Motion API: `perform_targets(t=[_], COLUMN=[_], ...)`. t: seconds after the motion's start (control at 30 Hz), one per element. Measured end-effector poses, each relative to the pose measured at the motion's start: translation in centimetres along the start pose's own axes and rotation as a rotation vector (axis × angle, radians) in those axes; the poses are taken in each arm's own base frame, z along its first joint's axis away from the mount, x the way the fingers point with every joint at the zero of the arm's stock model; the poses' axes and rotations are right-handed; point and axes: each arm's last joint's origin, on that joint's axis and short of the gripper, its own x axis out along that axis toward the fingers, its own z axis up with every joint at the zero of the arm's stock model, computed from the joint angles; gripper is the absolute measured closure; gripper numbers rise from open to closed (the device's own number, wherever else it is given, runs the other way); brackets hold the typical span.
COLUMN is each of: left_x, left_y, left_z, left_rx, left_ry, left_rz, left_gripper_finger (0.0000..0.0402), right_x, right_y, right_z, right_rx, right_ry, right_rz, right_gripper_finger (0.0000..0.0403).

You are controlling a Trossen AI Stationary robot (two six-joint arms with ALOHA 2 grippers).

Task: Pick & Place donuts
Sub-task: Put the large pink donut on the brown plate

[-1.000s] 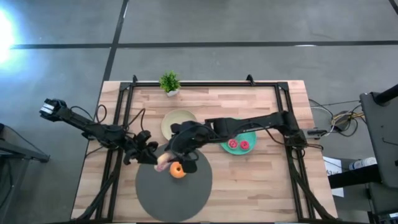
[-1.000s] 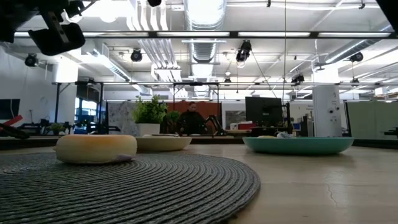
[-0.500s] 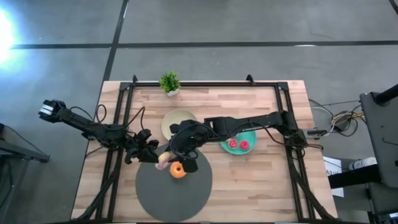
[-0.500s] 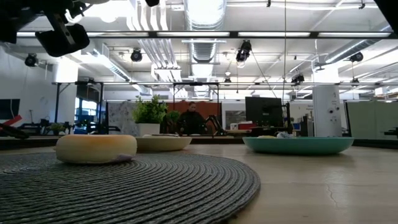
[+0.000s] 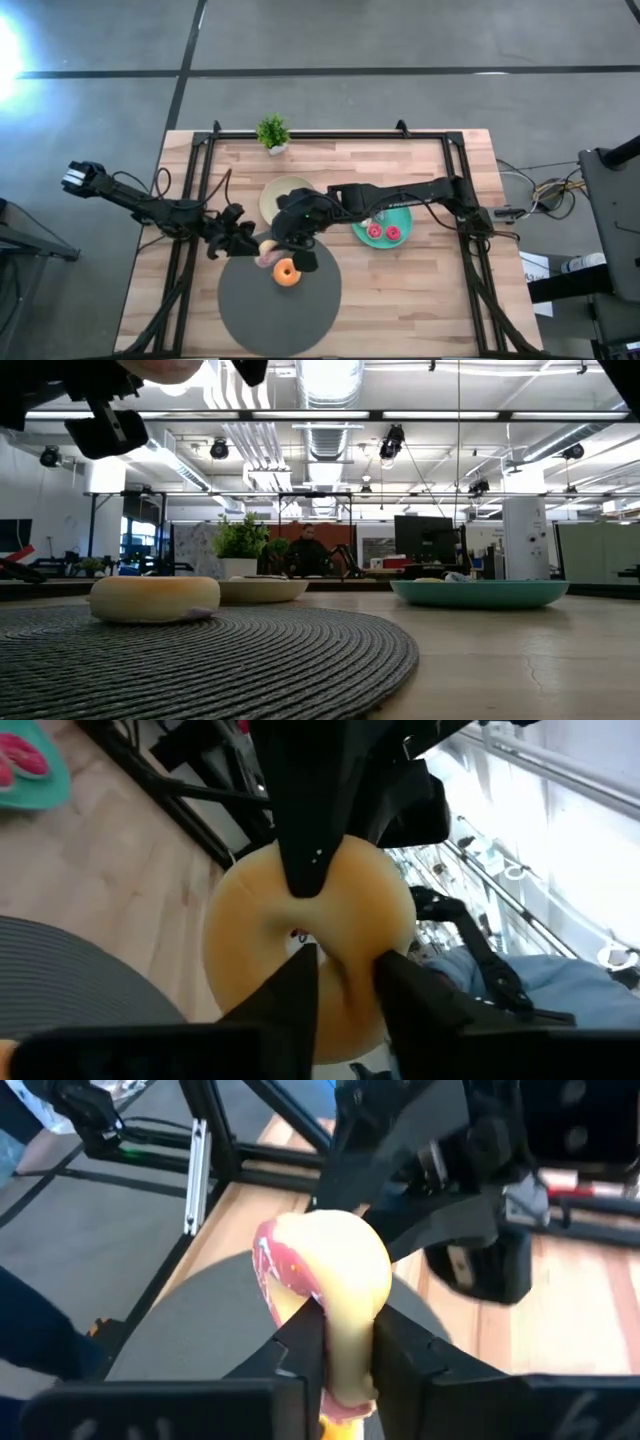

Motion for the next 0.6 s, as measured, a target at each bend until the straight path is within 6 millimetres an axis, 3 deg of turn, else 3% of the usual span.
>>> perform_targets(t=[0.17, 0.37, 0.47, 0.6], left_x=[-0.3, -2.1, -2.9, -3.3], left_y=[0.5, 2.4, 2.5, 1.9], left_z=[-0.3, -1.3, -1.1, -0.5], left_rx=[0.067, 0.05, 0.037, 0.065], left_ry=[0.03, 0.1, 0.034, -0.069], left_rz=[0.083, 0.364, 0.438, 0.44], left_gripper_finger=[0.0274, 0.0265, 0.0265, 0.0265], right_x=[-0.2, -0.9, -1.5, -1.6], right_y=[-0.9, -3.2, -5.4, -9.7], right_z=[-0.8, -1.7, -2.2, -3.0], right_rx=[0.069, 0.227, 0.326, 0.491], right_ry=[0.077, 0.147, 0.163, 0.11], right_rz=[-0.022, -0.153, -0.323, -0.442], right_gripper_finger=[0.037, 0.0373, 0.0374, 0.0374])
